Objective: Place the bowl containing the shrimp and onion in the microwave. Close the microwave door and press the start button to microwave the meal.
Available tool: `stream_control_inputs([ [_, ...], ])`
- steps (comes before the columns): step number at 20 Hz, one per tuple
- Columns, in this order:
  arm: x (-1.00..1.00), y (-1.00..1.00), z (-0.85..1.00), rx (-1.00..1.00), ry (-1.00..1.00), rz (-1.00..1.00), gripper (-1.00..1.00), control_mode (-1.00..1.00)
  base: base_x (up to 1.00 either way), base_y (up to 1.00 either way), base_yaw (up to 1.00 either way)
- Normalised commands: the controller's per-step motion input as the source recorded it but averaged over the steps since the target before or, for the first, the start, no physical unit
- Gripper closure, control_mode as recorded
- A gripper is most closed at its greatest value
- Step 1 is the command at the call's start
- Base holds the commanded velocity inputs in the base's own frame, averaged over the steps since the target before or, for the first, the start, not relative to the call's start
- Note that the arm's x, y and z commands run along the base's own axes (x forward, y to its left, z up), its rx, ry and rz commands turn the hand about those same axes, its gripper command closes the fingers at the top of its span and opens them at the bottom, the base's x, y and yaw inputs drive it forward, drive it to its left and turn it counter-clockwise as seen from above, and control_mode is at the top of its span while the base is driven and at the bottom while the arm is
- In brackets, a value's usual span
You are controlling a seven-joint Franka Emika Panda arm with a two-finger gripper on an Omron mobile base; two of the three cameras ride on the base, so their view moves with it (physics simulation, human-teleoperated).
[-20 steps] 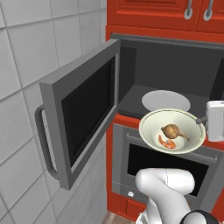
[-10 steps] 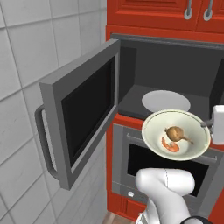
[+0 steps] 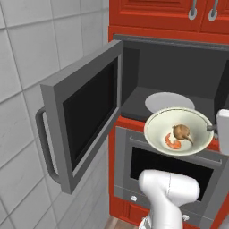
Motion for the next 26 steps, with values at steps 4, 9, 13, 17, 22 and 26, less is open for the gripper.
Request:
stream_control_inputs([
  [4, -0.23, 0.13, 0.11, 0.14, -0.07, -0.46, 1.00, -1.00, 0.00, 0.00, 0.00],
  [9, -0.03, 0.03, 0.25, 0.18, -0.06, -0.38, 1.00, -1.00, 0.00, 0.00, 0.00],
  [13, 0.05, 0.01, 0.26, 0.17, -0.03, -0.33, 1.00, -1.00, 0.00, 0.00, 0.00],
  [17, 0.37, 0.01, 0.02, 0.08, 0.00, -0.30, 1.00, -1.00, 0.00, 0.00, 0.00],
  [22, 0.52, 0.08, 0.00, 0.00, 0.00, -0.23, 1.00, -1.00, 0.00, 0.00, 0.00],
  [26, 0.56, 0.17, -0.01, 0.00, 0.00, -0.12, 1.00, -1.00, 0.00, 0.00, 0.00],
])
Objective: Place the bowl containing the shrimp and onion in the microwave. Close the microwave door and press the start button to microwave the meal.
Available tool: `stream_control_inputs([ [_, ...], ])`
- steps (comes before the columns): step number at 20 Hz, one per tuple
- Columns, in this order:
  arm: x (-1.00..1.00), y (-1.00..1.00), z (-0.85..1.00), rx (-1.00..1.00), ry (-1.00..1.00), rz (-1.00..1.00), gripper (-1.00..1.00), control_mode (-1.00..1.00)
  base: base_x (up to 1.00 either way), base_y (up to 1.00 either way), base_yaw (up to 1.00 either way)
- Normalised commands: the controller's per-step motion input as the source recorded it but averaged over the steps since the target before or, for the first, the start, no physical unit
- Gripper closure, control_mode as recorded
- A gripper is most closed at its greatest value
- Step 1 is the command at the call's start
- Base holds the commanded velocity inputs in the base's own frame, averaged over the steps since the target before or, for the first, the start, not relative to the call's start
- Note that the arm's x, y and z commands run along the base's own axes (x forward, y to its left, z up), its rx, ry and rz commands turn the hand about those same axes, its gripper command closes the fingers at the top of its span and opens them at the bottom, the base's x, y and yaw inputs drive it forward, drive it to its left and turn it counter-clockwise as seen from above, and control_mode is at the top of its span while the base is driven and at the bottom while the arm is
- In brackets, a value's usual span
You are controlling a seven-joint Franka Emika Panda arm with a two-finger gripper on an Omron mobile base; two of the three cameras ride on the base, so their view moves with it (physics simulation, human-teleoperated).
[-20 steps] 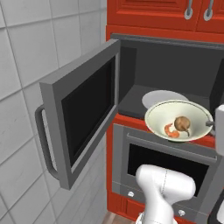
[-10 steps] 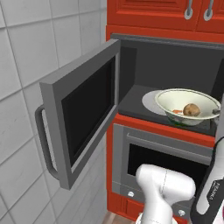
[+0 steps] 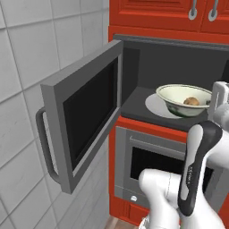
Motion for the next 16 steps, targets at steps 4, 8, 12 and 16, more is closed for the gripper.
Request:
stream_control_inputs([
  [4, 0.50, 0.08, -0.09, 0.00, 0.00, -0.07, 1.00, -1.00, 0.00, 0.00, 0.00],
  [8, 0.66, 0.00, -0.11, 0.00, 0.00, -0.09, 1.00, -1.00, 0.00, 0.00, 0.00],
  [12, 0.65, -0.01, -0.05, 0.00, 0.00, -0.08, 1.00, -1.00, 0.00, 0.00, 0.00],
  [16, 0.49, -0.27, -0.02, 0.00, 0.00, -0.04, 1.00, -1.00, 0.00, 0.00, 0.00],
])
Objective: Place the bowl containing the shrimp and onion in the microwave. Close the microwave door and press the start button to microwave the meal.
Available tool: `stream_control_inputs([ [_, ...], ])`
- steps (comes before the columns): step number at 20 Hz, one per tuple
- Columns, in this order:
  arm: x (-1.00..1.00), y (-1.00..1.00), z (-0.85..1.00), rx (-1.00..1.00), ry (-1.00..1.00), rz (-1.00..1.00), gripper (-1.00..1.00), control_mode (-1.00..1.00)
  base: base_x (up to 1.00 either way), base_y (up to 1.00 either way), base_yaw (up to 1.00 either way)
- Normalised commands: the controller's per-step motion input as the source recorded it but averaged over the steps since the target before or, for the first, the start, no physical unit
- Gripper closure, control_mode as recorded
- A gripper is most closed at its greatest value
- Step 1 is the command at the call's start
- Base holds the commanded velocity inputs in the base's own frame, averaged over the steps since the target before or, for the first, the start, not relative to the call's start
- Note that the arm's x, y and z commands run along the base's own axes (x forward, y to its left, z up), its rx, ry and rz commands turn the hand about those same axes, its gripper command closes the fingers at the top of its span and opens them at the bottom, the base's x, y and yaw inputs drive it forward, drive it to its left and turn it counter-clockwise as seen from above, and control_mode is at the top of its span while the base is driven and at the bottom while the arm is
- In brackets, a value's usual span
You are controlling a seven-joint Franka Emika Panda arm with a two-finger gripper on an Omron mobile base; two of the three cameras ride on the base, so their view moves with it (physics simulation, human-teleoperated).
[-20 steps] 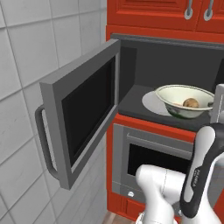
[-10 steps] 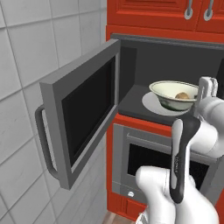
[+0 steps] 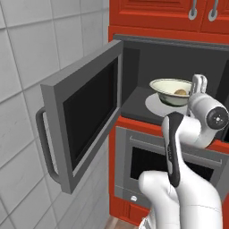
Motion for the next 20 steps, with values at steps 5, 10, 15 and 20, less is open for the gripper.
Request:
stream_control_inputs([
  [5, 0.22, -0.26, -0.03, 0.00, 0.01, 0.00, 1.00, -1.00, 0.00, 0.00, 0.00],
  [10, 0.11, -0.12, -0.31, -0.03, 0.04, 0.00, 1.00, -1.00, 0.00, 0.00, 0.00],
  [15, 0.21, -0.17, -0.44, -0.07, 0.09, 0.00, 1.00, -1.00, 0.00, 0.00, 0.00],
  [20, 0.39, -0.20, -0.21, -0.01, 0.03, 0.00, 1.00, -1.00, 0.00, 0.00, 0.00],
])
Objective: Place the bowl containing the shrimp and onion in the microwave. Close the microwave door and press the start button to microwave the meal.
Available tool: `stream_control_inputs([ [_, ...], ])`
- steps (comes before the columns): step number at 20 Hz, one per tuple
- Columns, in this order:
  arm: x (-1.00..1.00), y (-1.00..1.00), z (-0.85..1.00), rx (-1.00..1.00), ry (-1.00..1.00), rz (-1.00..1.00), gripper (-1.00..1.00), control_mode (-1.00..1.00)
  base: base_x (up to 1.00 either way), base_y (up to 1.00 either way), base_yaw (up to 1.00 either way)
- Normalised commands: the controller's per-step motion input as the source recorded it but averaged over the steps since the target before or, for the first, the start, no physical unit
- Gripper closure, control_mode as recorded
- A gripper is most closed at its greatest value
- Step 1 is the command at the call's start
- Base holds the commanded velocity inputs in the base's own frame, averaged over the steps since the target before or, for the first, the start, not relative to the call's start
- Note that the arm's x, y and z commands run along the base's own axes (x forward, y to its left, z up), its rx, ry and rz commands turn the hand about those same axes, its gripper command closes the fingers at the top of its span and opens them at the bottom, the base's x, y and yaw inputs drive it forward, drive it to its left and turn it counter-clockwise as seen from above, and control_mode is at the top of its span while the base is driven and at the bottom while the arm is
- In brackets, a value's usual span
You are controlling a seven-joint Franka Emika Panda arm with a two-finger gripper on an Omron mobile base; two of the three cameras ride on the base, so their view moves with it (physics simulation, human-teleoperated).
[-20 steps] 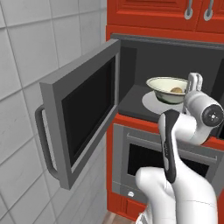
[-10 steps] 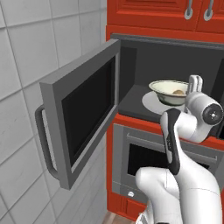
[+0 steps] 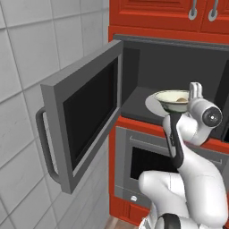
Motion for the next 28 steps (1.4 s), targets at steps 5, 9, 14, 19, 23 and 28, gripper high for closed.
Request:
stream_control_inputs([
  [5, 0.46, -0.11, -0.21, 0.00, 0.00, 0.00, 1.00, -1.00, 0.00, 0.00, 0.00],
  [9, 0.46, -0.04, -0.26, 0.00, 0.00, 0.00, 1.00, -1.00, 0.00, 0.00, 0.00],
  [14, 0.49, -0.09, -0.24, 0.00, 0.00, 0.00, 1.00, -1.00, 0.00, 0.00, 0.00],
  [19, 0.20, -0.08, -0.35, 0.00, -0.06, 0.00, 1.00, -1.00, 0.00, 0.00, 0.00],
  [23, 0.00, -0.03, -0.31, 0.07, -0.23, 0.02, 1.00, -1.00, 0.00, 0.00, 0.00],
  [28, 0.01, -0.05, -0.09, 0.13, -0.30, 0.07, 1.00, -1.00, 0.00, 0.00, 0.00],
])
